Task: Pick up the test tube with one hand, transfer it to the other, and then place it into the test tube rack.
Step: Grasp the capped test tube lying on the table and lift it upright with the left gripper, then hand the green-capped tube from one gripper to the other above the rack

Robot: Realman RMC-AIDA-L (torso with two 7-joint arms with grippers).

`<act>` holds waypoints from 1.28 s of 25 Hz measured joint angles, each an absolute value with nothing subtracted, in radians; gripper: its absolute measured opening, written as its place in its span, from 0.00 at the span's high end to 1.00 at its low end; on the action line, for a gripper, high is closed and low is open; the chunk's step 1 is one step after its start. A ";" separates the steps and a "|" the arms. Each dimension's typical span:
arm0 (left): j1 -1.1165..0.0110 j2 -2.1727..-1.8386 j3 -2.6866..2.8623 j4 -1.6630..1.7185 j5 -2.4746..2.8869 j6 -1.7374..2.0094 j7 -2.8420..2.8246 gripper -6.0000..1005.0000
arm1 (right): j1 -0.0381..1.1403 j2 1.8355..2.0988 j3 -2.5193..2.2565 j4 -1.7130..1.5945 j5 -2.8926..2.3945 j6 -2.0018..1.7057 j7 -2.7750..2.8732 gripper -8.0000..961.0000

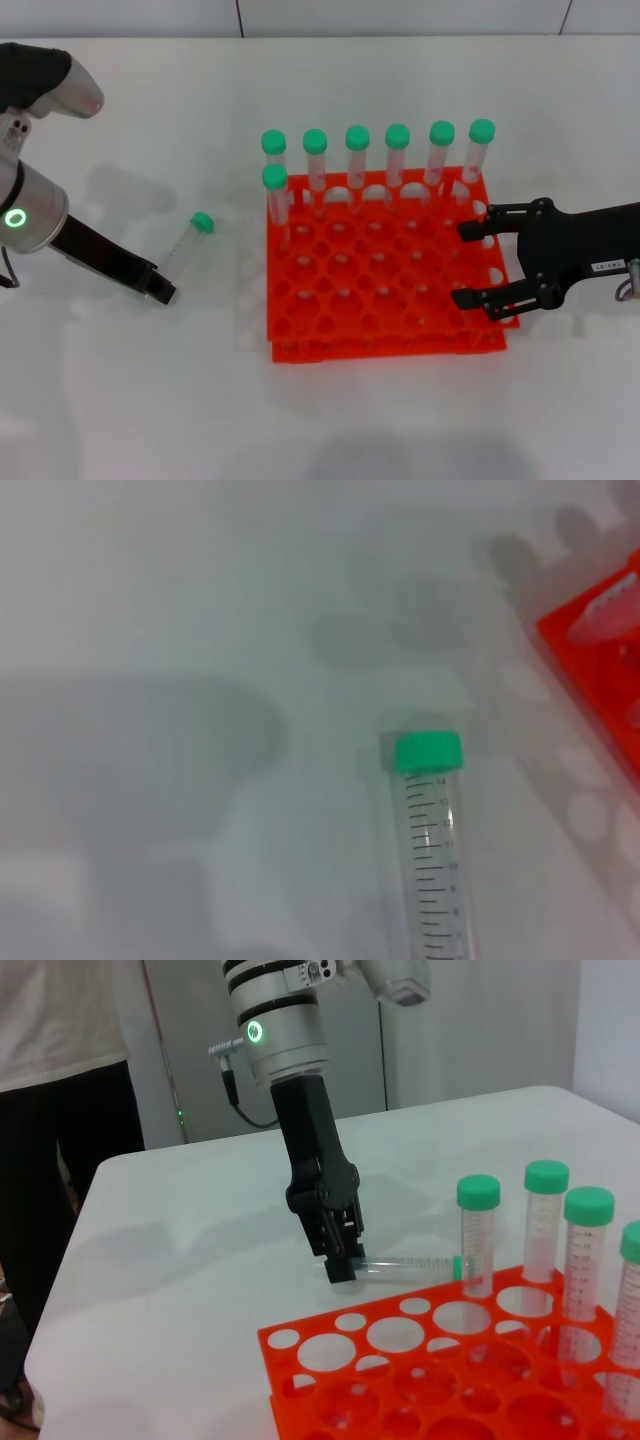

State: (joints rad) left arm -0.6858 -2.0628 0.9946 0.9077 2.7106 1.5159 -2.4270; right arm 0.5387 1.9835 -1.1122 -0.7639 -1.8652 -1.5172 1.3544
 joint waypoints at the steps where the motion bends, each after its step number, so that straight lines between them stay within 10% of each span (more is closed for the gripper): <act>1: -0.686 -2.063 0.997 0.907 2.712 1.514 -2.427 0.58 | 0.539 1.983 -1.112 -0.764 -1.865 -1.517 1.354 0.11; 7: -0.686 -2.065 1.006 0.911 2.715 1.514 -2.434 0.77 | 0.538 1.983 -1.109 -0.764 -1.865 -1.517 1.354 0.11; 32: -0.385 -2.081 0.999 1.400 2.299 1.318 -2.174 0.79 | 0.537 1.983 -1.106 -0.766 -1.861 -1.519 1.357 0.11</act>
State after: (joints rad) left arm -0.3847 -2.0807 0.9985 1.4003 2.2985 1.3184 -2.1735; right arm 0.5373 1.9827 -1.1061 -0.7655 -1.8614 -1.5192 1.3569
